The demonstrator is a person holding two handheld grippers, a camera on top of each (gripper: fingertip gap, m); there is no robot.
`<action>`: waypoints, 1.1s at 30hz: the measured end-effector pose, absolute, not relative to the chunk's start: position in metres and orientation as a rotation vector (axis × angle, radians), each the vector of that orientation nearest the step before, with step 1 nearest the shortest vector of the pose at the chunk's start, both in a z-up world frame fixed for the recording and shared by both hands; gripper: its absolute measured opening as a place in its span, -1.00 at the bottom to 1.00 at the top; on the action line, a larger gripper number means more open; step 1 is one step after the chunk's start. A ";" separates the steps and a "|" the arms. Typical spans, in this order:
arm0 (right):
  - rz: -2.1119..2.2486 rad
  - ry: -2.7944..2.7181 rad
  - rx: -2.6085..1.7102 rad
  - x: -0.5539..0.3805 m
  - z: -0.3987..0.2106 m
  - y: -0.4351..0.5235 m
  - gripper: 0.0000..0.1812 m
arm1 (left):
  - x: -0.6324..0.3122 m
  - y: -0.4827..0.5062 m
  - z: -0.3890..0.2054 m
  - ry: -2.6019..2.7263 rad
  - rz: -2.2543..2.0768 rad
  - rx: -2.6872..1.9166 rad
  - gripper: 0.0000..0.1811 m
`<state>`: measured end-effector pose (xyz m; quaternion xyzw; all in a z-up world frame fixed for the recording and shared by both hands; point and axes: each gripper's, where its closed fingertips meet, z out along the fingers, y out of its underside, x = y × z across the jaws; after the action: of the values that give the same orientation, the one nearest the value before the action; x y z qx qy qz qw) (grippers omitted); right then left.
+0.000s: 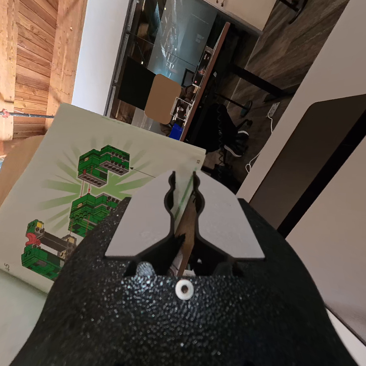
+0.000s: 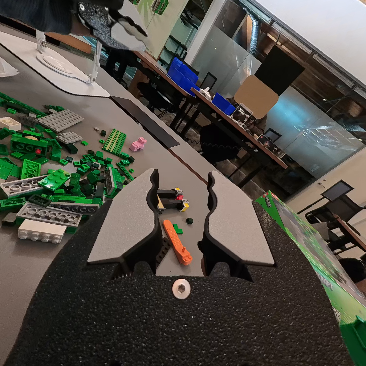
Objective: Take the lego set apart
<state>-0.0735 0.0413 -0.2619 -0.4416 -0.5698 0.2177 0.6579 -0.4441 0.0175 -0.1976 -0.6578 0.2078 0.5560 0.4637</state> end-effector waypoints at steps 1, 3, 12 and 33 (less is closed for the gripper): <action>0.493 -1.291 -1.000 -0.074 -0.262 0.041 -0.49 | -0.445 0.018 -0.199 0.521 1.374 -1.625 -0.78; 0.492 -1.291 -0.998 -0.074 -0.262 0.041 -0.49 | -0.444 0.018 -0.201 0.541 1.383 -1.635 -0.77; 0.489 -1.293 -0.997 -0.074 -0.262 0.041 -0.49 | -0.450 0.016 -0.201 0.524 1.426 -1.648 -0.94; 0.491 -1.291 -0.995 -0.074 -0.261 0.041 -0.49 | -0.450 0.018 -0.204 0.556 1.420 -1.672 -0.77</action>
<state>-0.0738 0.0405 -0.2609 -0.4394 -0.5703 0.2167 0.6593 -0.4502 0.0184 -0.2036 -0.6687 0.2225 0.5678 0.4254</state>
